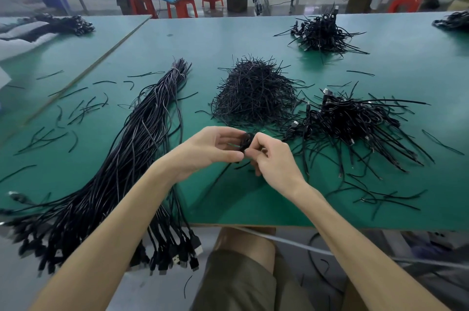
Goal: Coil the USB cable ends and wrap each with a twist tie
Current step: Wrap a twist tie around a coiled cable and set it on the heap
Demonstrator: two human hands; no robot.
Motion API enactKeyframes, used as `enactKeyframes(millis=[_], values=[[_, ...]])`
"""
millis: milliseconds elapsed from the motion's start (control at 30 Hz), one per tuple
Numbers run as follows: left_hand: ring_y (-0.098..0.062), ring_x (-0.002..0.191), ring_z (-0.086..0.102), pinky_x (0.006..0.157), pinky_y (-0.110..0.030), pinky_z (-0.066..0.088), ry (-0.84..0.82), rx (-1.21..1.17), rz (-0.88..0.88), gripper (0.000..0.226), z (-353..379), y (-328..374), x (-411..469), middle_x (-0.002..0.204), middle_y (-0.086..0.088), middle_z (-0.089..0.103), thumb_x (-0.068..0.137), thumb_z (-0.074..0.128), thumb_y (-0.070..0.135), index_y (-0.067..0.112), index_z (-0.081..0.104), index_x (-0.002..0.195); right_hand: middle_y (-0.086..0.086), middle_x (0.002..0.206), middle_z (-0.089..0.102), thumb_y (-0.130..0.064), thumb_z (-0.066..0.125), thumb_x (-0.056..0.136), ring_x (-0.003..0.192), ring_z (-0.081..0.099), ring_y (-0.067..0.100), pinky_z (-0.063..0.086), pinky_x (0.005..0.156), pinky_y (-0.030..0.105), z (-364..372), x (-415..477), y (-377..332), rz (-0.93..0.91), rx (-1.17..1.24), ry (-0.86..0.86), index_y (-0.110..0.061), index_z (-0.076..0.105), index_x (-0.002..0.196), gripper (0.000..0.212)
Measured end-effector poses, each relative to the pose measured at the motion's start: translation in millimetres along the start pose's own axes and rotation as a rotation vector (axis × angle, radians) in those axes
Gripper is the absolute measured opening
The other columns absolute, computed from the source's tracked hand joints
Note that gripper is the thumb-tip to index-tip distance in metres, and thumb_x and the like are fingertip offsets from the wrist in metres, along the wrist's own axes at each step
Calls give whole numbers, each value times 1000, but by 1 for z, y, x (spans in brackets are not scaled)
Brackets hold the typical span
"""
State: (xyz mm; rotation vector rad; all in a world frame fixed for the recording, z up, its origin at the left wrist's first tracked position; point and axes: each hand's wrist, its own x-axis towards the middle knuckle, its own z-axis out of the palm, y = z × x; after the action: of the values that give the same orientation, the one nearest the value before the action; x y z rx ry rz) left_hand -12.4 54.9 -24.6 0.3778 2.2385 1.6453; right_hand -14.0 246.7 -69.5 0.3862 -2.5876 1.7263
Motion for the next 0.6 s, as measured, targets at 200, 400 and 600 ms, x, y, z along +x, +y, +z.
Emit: enactKeyframes(millis=[200,400,600], values=[[-18,104,68,97,-29,54,147,-7,136,38,8,1,-1,115,-12,74,83,68,-19,5,70,112,-2,59,59,-4,62,96,44,52,16,45,53,27,2,2,-1,36,160,56,-7,59,81,16],[-8,118,59,105,-19,38,404,204,229,47,14,0,7,120,3,67,74,72,-16,28,67,59,8,58,56,2,58,97,47,52,24,45,55,33,6,-1,-9,-40,219,-32,0,49,78,21],[-20,109,53,98,-35,42,538,372,248,42,16,-8,5,109,-3,63,82,75,-5,33,69,66,9,58,57,-1,60,98,46,52,25,43,53,28,2,-2,-5,-33,211,-66,0,51,78,21]])
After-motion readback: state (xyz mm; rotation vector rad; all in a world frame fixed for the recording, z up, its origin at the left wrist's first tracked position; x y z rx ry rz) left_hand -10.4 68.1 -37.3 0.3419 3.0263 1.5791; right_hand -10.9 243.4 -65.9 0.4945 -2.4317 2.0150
